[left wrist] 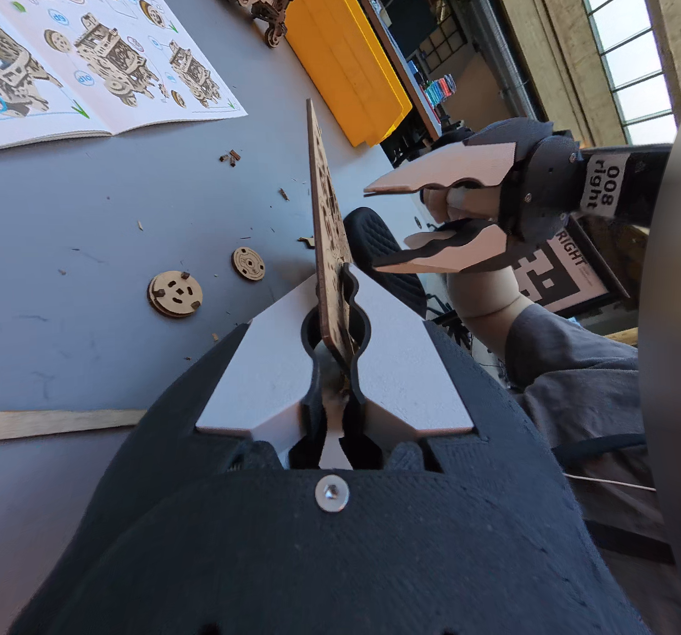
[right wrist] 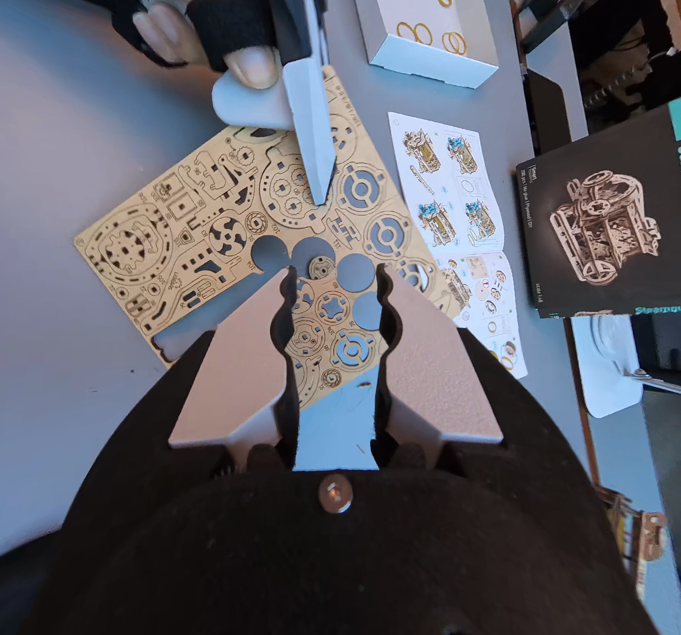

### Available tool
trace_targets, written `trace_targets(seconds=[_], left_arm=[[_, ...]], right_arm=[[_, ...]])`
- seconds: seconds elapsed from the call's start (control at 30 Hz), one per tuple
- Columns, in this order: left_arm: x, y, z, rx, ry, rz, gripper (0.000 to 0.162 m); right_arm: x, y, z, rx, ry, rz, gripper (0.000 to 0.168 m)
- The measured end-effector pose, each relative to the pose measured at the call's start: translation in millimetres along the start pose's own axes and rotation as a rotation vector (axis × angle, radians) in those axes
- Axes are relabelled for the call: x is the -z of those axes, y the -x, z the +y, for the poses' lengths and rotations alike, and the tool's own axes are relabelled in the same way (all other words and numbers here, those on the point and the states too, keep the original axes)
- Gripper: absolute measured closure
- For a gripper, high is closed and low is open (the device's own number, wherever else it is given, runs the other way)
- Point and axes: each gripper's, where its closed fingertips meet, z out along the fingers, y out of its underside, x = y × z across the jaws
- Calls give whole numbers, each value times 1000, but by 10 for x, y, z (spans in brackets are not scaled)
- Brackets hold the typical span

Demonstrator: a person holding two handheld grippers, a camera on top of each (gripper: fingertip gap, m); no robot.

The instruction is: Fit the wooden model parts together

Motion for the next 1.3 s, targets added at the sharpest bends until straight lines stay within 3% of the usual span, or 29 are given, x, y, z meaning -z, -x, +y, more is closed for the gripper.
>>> trace_targets(seconds=[0.03,0.23,0.4,0.53,0.57,0.67,0.73,0.8,0.93,1.0,1.1,1.2,1.3], left_arm=[[9,28,18,-6,4,-14,157],[109,-93,40,-138,-33,-2,157],[182,-292,22,-231,-75,54,158],[161,-375,35,-227,-65,109,159],[158,-390,31,-219,-68,120,159],[169,-445,-2,-202,-88,159,159],[216,-525,-83,-177,-120,206,154],[296,-620,-208,-173,-134,236,132],[694,-912,-638,-260,-142,244,112],[989,-1071,-986,-351,-159,170,103],[1326,-1292,-1425,-585,-86,-65,98],[1370,-1493,-1448,-718,133,-217,88],[1355,-1436,-1279,-747,313,-325,95]], right_arm=[[41,-47,-14,-51,-22,2,125],[305,-361,324,-569,-216,59,113],[298,-90,436,-947,-459,-270,108],[131,181,473,-979,-372,-469,110],[143,301,437,-976,-355,-575,118],[297,432,284,-1011,-412,-807,165],[375,362,193,-1039,-460,-840,167],[464,270,89,-1007,-436,-848,167],[692,-65,-263,-841,-229,-829,167],[739,-259,-443,-724,-54,-795,167],[774,-402,-797,-531,184,-790,167],[760,-377,-1087,-279,368,-802,167],[669,-304,-1315,-134,467,-809,167]])
